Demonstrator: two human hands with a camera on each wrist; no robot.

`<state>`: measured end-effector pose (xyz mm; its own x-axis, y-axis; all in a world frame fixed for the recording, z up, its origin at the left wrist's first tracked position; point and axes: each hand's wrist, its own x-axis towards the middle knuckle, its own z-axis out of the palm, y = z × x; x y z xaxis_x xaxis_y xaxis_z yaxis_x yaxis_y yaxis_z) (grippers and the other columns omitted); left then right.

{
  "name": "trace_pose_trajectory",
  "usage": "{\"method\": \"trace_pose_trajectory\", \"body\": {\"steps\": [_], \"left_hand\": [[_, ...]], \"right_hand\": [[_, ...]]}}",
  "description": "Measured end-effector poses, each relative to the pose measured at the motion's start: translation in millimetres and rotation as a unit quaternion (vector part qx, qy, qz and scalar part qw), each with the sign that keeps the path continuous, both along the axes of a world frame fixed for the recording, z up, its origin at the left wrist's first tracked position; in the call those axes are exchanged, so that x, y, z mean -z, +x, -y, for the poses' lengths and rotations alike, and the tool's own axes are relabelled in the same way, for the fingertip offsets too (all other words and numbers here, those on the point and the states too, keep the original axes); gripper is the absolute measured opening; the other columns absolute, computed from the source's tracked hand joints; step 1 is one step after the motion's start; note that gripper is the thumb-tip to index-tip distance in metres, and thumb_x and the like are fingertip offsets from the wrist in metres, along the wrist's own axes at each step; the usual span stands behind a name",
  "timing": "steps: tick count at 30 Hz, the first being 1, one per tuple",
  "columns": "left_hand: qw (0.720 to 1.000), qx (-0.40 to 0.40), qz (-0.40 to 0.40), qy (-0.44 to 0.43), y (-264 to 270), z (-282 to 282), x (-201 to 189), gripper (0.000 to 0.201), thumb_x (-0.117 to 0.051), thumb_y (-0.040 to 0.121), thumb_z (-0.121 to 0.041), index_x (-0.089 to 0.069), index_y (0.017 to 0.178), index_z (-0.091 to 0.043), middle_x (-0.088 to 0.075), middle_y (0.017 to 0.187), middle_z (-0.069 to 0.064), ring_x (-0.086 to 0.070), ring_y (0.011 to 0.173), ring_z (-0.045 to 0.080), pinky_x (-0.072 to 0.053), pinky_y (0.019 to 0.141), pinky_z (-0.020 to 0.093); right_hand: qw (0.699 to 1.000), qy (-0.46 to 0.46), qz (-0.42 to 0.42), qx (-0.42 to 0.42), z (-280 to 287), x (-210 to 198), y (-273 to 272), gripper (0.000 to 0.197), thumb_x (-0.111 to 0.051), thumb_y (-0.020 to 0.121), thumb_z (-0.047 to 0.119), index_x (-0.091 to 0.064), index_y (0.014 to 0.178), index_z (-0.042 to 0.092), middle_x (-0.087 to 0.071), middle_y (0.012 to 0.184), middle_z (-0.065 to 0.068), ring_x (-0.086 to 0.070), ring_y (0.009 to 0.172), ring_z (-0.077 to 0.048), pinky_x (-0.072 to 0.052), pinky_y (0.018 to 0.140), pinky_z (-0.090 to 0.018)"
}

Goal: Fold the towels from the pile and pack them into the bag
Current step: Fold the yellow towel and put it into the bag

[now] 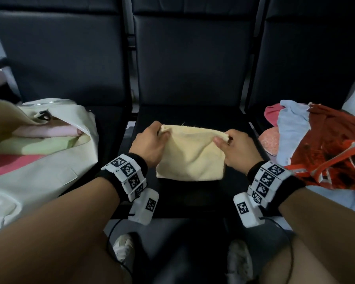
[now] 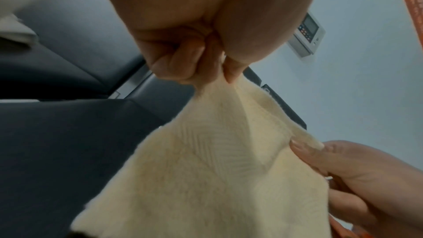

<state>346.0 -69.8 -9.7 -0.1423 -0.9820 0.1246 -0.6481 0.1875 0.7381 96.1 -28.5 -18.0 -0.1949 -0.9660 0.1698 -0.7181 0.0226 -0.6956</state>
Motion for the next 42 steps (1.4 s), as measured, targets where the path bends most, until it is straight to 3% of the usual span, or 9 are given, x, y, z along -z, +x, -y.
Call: {"method": "trace_pose_trajectory", "body": {"steps": [5,15,20,23,26,28,31,36,42], "left_hand": [[0.999,-0.027,-0.016,0.029,-13,46,17,0.018,-0.055,0.099,-0.043,-0.060,0.097,-0.026,-0.066,0.089,-0.003,-0.065,0.093,0.025,-0.056,0.085,0.046],[0.991,-0.078,-0.063,0.093,-28,110,55,0.015,-0.069,0.089,-0.041,-0.073,0.081,-0.029,-0.073,0.079,-0.006,-0.069,0.085,0.017,-0.059,0.083,0.039],[0.975,-0.117,-0.127,0.142,-23,120,66,0.025,-0.072,0.089,-0.040,-0.072,0.067,-0.028,-0.067,0.063,-0.008,-0.063,0.063,0.016,-0.049,0.061,0.031],[0.967,-0.124,-0.149,0.166,-23,120,66,0.023,-0.070,0.094,-0.034,-0.073,0.076,-0.021,-0.064,0.059,-0.007,-0.058,0.053,0.013,-0.045,0.051,0.025],[0.951,-0.121,-0.210,0.190,-29,115,64,0.010,-0.067,0.098,-0.022,-0.070,0.095,-0.013,-0.071,0.072,0.002,-0.071,0.060,0.015,-0.056,0.055,0.028],[0.949,-0.118,-0.227,0.185,-33,111,62,0.008,-0.068,0.096,-0.018,-0.068,0.103,-0.015,-0.075,0.092,0.002,-0.076,0.070,0.015,-0.059,0.064,0.030],[0.975,-0.097,-0.142,0.139,-33,107,59,0.025,-0.072,0.091,-0.024,-0.067,0.116,-0.025,-0.073,0.103,-0.003,-0.075,0.079,0.015,-0.062,0.078,0.036],[0.995,-0.019,-0.041,0.090,-37,88,40,0.023,-0.075,0.088,-0.029,-0.070,0.110,-0.032,-0.066,0.109,-0.012,-0.066,0.096,0.011,-0.056,0.085,0.030],[0.979,0.114,0.096,0.138,-44,61,31,0.031,-0.083,0.082,-0.037,-0.070,0.110,-0.030,-0.065,0.102,-0.015,-0.062,0.102,0.008,-0.050,0.089,0.025]], "right_hand": [[0.998,0.005,0.049,0.044,45,15,-6,0.025,-0.070,0.093,0.033,-0.068,0.088,0.009,-0.066,0.071,-0.007,-0.058,0.066,-0.018,-0.049,0.068,-0.033],[0.980,0.073,0.170,0.077,104,49,-19,0.016,-0.080,0.085,0.030,-0.075,0.081,0.015,-0.076,0.083,-0.004,-0.074,0.085,-0.021,-0.061,0.084,-0.041],[0.971,0.095,0.197,0.093,117,51,-17,0.016,-0.078,0.087,0.033,-0.072,0.079,0.021,-0.074,0.081,0.002,-0.061,0.063,-0.005,-0.045,0.056,-0.022],[0.967,0.114,0.201,0.110,121,55,-13,0.022,-0.074,0.091,0.035,-0.070,0.080,0.016,-0.070,0.075,0.002,-0.059,0.061,-0.009,-0.044,0.056,-0.025],[0.964,0.132,0.186,0.137,122,60,-14,0.024,-0.069,0.095,0.031,-0.070,0.087,0.008,-0.067,0.070,-0.004,-0.056,0.053,-0.013,-0.042,0.050,-0.027],[0.959,0.121,0.208,0.149,121,58,-15,0.021,-0.067,0.097,0.025,-0.066,0.111,0.010,-0.071,0.074,-0.006,-0.059,0.052,-0.012,-0.044,0.048,-0.025],[0.960,0.118,0.213,0.137,115,51,-15,0.037,-0.070,0.095,0.022,-0.058,0.129,0.012,-0.073,0.081,-0.007,-0.062,0.057,-0.013,-0.047,0.051,-0.025],[0.989,0.098,0.086,0.069,99,37,-3,0.035,-0.077,0.086,0.031,-0.065,0.117,0.020,-0.071,0.095,0.001,-0.069,0.085,-0.016,-0.058,0.079,-0.036],[0.990,0.122,-0.042,-0.057,60,29,18,0.034,-0.080,0.082,0.036,-0.070,0.112,0.024,-0.068,0.101,0.012,-0.064,0.098,-0.007,-0.051,0.086,-0.024]]}}
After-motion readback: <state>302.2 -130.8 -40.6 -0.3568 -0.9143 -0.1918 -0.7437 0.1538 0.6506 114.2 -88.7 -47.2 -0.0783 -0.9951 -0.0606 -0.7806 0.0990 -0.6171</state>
